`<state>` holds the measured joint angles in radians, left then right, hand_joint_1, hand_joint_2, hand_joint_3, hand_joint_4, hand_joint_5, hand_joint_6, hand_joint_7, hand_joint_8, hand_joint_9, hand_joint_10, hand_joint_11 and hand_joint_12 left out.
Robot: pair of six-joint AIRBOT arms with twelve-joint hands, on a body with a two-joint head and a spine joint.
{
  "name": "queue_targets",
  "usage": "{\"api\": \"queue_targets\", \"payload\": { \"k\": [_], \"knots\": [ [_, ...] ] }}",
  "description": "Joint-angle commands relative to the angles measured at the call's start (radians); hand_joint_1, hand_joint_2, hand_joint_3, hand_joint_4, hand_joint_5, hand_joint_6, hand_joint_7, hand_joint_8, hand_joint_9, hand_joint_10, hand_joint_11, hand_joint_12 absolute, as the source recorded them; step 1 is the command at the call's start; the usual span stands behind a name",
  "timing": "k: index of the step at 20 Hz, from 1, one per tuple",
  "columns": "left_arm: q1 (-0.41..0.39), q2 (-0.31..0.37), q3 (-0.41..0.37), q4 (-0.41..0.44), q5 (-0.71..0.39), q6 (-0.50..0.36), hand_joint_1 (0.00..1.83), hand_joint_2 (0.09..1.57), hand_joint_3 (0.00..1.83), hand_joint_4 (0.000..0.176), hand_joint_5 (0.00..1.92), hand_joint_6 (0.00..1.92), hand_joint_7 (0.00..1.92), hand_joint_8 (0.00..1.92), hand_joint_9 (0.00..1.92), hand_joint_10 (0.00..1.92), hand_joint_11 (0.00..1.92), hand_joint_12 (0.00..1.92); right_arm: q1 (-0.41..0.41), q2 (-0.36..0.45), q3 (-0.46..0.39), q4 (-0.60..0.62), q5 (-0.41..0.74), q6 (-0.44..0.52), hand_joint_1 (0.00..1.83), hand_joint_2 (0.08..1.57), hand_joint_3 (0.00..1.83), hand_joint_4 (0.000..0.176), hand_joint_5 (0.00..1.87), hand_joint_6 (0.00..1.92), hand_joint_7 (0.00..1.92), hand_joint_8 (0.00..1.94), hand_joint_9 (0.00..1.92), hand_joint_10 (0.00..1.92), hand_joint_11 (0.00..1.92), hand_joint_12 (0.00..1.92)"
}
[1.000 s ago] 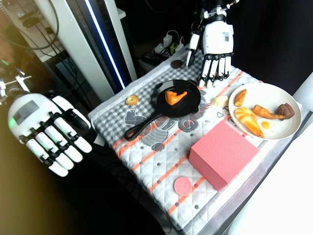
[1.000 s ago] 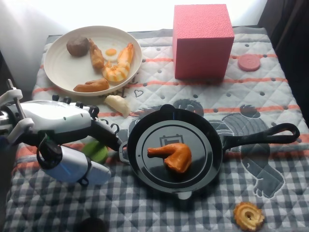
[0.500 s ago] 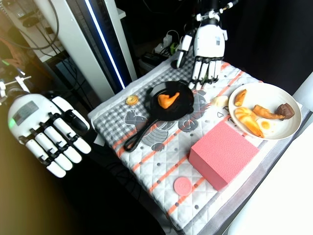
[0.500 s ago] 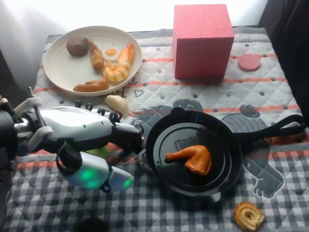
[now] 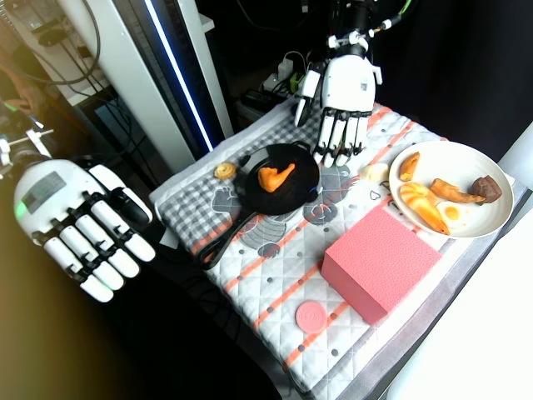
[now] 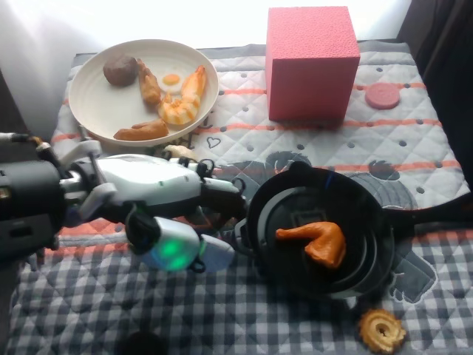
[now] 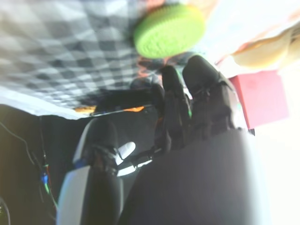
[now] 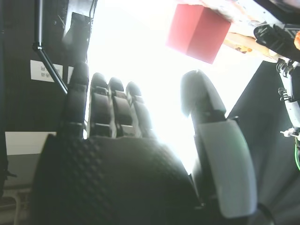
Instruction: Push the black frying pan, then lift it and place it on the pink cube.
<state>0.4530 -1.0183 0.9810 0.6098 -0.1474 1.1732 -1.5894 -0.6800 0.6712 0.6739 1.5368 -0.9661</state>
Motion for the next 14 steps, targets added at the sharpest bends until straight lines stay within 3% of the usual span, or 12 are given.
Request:
{"api": "queue_targets", "payload": {
  "k": [1, 6, 9, 10, 11, 12, 14],
  "knots": [
    [-0.014, -0.007, 0.003, -0.007, -0.092, -0.005, 0.41, 1.3, 0.0, 0.006, 0.29, 0.25, 0.31, 0.0, 0.03, 0.52, 0.0, 1.26, -0.002, 0.002, 0.002, 0.005, 0.128, 0.004, 0.6, 1.36, 0.0, 0.0, 0.0, 0.0, 0.0, 0.0, 0.0, 0.0, 0.0, 0.37],
    [-0.017, -0.046, 0.015, -0.007, -0.12, -0.005, 0.41, 1.3, 0.0, 0.0, 0.38, 0.01, 0.35, 0.0, 0.26, 0.09, 0.0, 1.11, -0.002, 0.002, 0.002, 0.005, 0.132, 0.007, 0.59, 1.36, 0.0, 0.0, 0.0, 0.0, 0.0, 0.0, 0.0, 0.0, 0.0, 0.58],
    [-0.021, -0.056, 0.016, -0.008, -0.145, -0.007, 0.38, 1.31, 0.0, 0.006, 0.37, 0.0, 0.33, 0.0, 0.24, 0.05, 0.0, 1.07, -0.003, 0.002, 0.002, 0.005, 0.132, 0.007, 0.58, 1.36, 0.0, 0.0, 0.0, 0.0, 0.0, 0.0, 0.0, 0.0, 0.0, 0.63],
    [-0.023, -0.056, 0.015, -0.008, -0.154, -0.008, 0.37, 1.31, 0.0, 0.015, 0.36, 0.0, 0.31, 0.0, 0.22, 0.04, 0.0, 1.01, -0.003, 0.002, 0.002, 0.005, 0.132, 0.007, 0.6, 1.37, 0.0, 0.0, 0.0, 0.0, 0.0, 0.0, 0.0, 0.0, 0.0, 0.53],
    [-0.025, -0.056, 0.014, -0.008, -0.161, -0.009, 0.37, 1.31, 0.0, 0.01, 0.36, 0.0, 0.31, 0.0, 0.23, 0.04, 0.0, 1.0, -0.003, 0.002, 0.002, 0.005, 0.132, 0.007, 0.6, 1.37, 0.0, 0.0, 0.0, 0.0, 0.0, 0.0, 0.0, 0.0, 0.0, 0.46],
    [-0.027, -0.055, 0.01, -0.007, -0.169, -0.009, 0.33, 1.32, 0.0, 0.021, 0.34, 0.0, 0.29, 0.0, 0.21, 0.02, 0.0, 0.96, -0.004, 0.002, 0.002, 0.005, 0.133, 0.008, 0.57, 1.37, 0.0, 0.0, 0.0, 0.0, 0.0, 0.0, 0.0, 0.0, 0.0, 0.49],
    [-0.032, -0.048, 0.0, -0.007, -0.18, -0.009, 0.3, 1.34, 0.0, 0.024, 0.32, 0.0, 0.29, 0.0, 0.2, 0.01, 0.0, 0.83, -0.004, 0.002, 0.002, 0.005, 0.134, 0.009, 0.59, 1.37, 0.0, 0.0, 0.0, 0.0, 0.0, 0.0, 0.0, 0.0, 0.0, 0.63]
  ]
}}
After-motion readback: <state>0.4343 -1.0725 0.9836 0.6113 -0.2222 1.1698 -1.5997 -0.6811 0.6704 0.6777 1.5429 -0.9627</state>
